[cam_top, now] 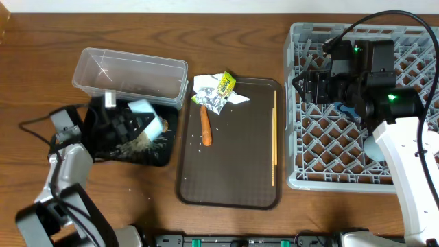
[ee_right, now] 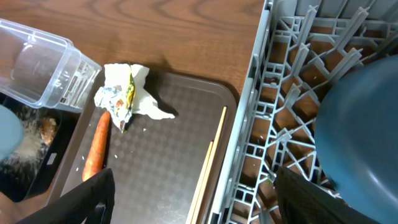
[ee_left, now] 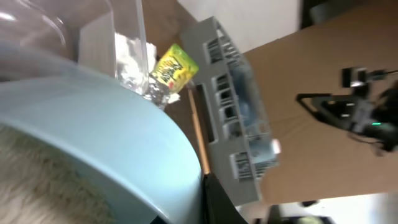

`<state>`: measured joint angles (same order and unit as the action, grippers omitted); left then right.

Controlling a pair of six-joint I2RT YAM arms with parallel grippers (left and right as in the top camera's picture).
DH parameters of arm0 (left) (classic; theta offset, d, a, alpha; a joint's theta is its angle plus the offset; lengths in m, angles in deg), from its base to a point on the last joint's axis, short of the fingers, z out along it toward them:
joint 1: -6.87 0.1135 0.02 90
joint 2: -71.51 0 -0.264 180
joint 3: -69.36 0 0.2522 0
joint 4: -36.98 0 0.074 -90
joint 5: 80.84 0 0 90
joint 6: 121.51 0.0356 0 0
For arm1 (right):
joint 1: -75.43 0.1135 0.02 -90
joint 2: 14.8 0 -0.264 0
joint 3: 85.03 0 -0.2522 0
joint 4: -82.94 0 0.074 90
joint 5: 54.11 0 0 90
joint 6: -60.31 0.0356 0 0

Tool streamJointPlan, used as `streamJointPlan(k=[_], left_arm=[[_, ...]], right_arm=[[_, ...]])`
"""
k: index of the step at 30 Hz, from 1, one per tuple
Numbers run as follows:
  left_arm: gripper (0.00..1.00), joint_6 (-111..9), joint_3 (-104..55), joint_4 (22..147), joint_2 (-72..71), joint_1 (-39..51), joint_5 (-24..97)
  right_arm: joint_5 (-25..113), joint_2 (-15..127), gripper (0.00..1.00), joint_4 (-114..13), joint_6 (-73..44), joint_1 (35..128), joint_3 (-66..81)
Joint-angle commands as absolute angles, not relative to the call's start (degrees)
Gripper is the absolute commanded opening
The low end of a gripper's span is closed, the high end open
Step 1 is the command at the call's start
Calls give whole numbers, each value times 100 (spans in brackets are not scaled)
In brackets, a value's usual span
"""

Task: Sort waste into correct bins and load items into the dishwasher rack
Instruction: 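Carry the bowl left and tip the rice onto the black tray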

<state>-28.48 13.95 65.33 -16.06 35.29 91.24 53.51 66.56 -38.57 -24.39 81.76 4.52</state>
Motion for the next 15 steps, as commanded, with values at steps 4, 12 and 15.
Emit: streamJointPlan(k=[4,12,15], left_arm=[[6,-2656,1415,6472,-1743,3931,9922],[6,-2498,1415,6472,-1743,3968,9898],[6,-2778,1415,6511,-1743,3953,8958]], right_arm=[[5415,6544,75,-3868,-2393,8189,472],[5415,6544,75,-3873,-2393,8189,472],[5415,6544,75,-3877,-2390,8189,472]])
